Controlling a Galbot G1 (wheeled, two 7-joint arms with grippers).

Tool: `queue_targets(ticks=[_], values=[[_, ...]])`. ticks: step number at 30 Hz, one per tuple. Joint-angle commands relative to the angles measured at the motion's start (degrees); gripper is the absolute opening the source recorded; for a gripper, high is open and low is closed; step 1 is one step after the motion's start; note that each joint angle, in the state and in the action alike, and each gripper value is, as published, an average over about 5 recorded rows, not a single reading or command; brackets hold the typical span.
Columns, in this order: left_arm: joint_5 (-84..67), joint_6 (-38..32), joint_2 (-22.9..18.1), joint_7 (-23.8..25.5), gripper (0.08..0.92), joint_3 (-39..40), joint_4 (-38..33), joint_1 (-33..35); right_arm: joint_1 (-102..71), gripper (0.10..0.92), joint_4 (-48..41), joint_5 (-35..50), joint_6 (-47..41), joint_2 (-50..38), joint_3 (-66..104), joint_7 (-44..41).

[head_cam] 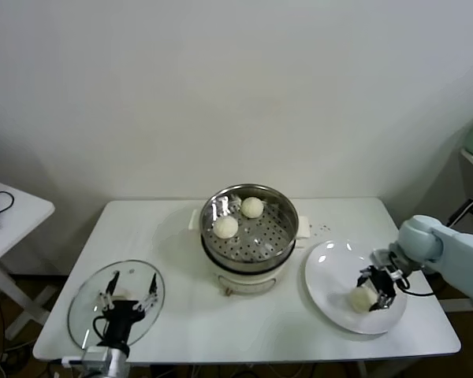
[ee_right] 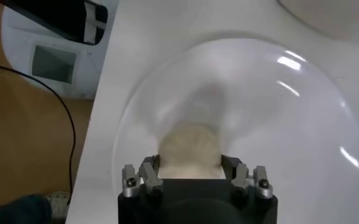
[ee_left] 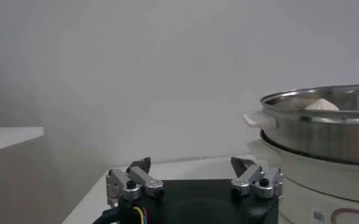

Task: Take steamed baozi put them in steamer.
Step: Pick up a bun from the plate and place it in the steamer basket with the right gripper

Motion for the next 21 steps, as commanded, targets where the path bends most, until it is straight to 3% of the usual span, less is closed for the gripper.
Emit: queue_targets(ticks=[1, 7, 13, 21], values=[[0.12, 0.13, 0.21, 0.06, 0.823, 0.11, -0.07, 0.01, 9.49, 0.670, 1.15, 1.93, 2.11, -0.72, -0.79, -1.70], [0.74, 0.04, 0.11, 0.05, 0.823, 0.66, 0.24, -0.03, 27.18, 0.670, 3.39, 2.27, 8.60, 1.92, -10.54, -3.71], [1.06, 0.37, -0.30, -0.26, 0.823, 1.05, 0.38, -0.18, 40.13, 0.670, 6.69, -3.08, 17.68, 8.49, -17.14, -4.24], [1.74, 0.87, -0.65, -1.22, 0.823, 1.00, 0.94, -0.06, 41.76, 0.670, 12.48, -20.05, 31.49, 17.93, -13.74, -2.93]])
